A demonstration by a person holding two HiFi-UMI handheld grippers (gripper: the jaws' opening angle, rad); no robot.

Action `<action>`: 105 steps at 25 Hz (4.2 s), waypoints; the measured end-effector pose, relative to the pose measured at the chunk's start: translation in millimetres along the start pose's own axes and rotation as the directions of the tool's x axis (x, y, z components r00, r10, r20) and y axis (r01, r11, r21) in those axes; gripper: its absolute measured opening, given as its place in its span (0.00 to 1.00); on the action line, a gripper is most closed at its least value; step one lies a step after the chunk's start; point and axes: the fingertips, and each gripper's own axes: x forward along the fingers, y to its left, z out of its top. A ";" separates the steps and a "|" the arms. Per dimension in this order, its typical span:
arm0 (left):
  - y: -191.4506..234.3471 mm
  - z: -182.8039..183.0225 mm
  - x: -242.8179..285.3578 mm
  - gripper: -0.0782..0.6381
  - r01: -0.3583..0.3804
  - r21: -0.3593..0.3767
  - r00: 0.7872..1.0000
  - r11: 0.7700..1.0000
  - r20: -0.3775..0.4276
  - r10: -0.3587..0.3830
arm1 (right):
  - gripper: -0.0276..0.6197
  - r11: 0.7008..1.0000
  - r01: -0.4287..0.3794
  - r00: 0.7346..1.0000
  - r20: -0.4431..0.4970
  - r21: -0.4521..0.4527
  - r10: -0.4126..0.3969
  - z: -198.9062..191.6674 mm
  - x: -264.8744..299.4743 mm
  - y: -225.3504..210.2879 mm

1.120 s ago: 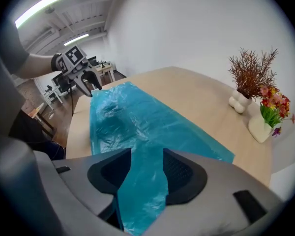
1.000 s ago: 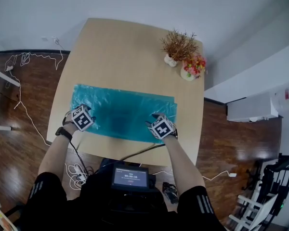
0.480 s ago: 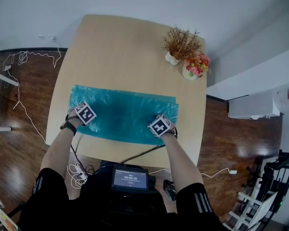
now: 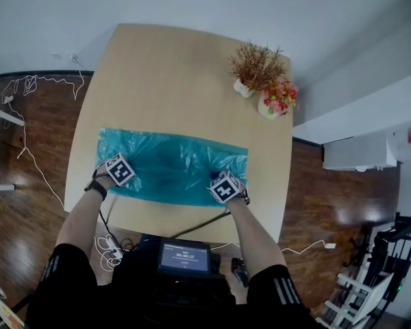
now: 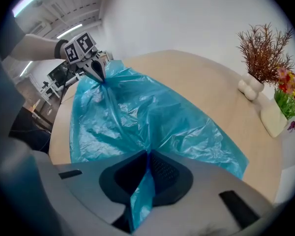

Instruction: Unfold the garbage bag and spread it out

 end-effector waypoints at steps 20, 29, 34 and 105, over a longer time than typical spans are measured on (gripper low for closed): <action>99.3 114.8 14.8 0.11 -0.069 0.004 0.993 0.998 0.099 0.069 | 0.08 0.983 0.184 0.983 0.008 0.009 -0.184 68.2 -7.0 -123.6; 115.4 136.4 17.1 0.11 -0.082 0.023 0.991 0.996 0.111 0.079 | 0.13 0.979 0.190 0.982 -0.018 0.069 -0.189 66.4 9.7 -145.4; 115.6 132.5 17.5 0.11 -0.106 0.054 0.989 0.993 0.109 0.100 | 0.22 0.977 0.199 0.979 0.025 0.079 -0.202 68.4 5.6 -147.8; -30.6 201.5 -124.4 0.54 0.146 0.773 0.985 0.617 -0.054 -0.165 | 0.07 0.666 0.392 0.916 0.335 -0.634 -0.221 171.0 -116.7 24.4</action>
